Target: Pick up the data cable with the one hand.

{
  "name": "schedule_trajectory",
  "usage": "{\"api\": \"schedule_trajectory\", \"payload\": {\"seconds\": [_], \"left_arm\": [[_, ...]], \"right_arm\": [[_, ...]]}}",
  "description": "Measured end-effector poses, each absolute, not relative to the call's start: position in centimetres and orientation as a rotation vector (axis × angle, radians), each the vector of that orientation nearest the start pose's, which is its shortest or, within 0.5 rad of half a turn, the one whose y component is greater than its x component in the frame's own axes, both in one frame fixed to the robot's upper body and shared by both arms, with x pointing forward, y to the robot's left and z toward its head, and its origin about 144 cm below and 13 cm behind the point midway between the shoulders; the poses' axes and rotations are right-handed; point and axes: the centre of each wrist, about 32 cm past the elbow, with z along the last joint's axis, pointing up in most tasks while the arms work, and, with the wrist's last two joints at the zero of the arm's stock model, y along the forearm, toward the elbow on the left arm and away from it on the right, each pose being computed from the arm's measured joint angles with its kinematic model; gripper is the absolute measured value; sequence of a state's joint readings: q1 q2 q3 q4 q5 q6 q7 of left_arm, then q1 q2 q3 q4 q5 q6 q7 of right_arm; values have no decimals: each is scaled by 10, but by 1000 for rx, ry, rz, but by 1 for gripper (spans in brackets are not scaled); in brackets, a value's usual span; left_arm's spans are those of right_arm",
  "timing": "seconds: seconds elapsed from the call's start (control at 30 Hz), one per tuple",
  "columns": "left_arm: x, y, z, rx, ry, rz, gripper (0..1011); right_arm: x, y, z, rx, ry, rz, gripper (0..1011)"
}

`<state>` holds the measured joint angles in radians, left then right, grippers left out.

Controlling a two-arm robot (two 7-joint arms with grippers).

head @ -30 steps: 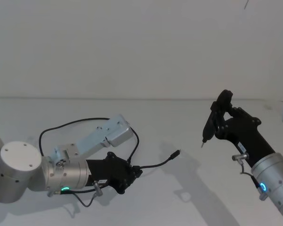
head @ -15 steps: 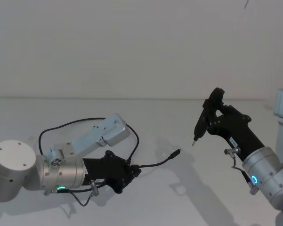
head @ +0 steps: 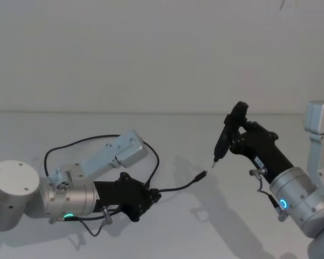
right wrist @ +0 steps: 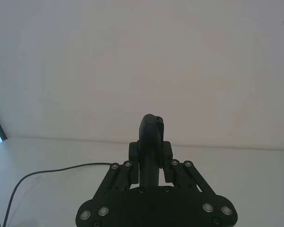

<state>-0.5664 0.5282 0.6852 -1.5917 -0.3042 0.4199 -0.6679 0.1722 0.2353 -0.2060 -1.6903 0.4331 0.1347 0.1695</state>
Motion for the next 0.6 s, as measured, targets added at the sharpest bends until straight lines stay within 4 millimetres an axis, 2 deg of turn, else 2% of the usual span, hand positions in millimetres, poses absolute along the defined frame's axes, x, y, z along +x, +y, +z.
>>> {"api": "schedule_trajectory", "payload": {"seconds": [0.6], "left_arm": [[538,197,1273,484,-107,422,37]], "right_arm": [[495,-219,1225,184,70,-1114,279]]}}
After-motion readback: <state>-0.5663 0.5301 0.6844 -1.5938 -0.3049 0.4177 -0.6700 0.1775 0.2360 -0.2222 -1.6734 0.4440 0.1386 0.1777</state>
